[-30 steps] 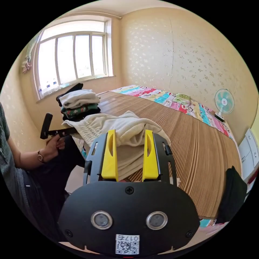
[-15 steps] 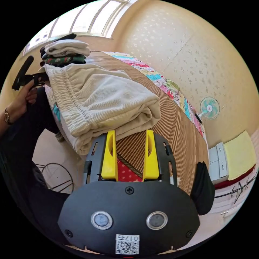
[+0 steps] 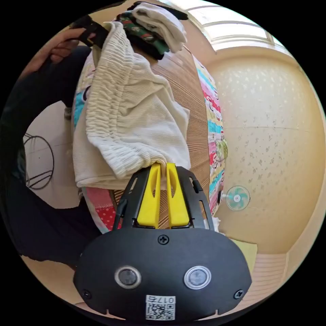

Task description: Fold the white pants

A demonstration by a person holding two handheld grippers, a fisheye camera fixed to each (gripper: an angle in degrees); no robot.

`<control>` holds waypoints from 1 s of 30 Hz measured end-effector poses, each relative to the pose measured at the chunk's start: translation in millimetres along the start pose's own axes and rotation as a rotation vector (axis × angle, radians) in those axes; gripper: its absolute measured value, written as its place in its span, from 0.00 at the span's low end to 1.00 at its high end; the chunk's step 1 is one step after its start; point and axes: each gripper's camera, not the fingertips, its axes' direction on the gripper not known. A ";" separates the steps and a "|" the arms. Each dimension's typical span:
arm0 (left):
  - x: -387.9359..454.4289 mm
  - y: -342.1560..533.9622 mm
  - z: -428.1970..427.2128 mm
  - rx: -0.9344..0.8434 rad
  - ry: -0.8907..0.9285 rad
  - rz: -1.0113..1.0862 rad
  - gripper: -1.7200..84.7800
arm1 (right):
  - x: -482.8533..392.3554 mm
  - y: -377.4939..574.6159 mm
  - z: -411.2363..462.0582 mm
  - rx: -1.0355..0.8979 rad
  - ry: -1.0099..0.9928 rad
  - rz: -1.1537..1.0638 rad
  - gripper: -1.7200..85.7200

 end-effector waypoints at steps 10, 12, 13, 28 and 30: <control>320.6 -90.5 -278.9 0.446 0.078 0.620 0.06 | 240.5 117.5 -326.9 0.560 0.164 0.648 0.05; 383.3 -80.5 -335.9 0.557 0.052 0.741 0.06 | 260.3 154.4 -409.4 0.704 0.260 0.737 0.05; 418.5 -72.4 -369.3 0.632 0.040 0.812 0.06 | 263.8 163.7 -428.3 0.740 0.282 0.759 0.04; 481.5 -33.1 -407.9 0.809 0.293 0.895 0.07 | 243.2 278.4 -500.6 0.984 0.474 0.851 0.05; 459.1 -44.6 -350.6 0.779 0.250 0.812 0.07 | 264.1 268.9 -426.4 0.888 0.438 0.929 0.05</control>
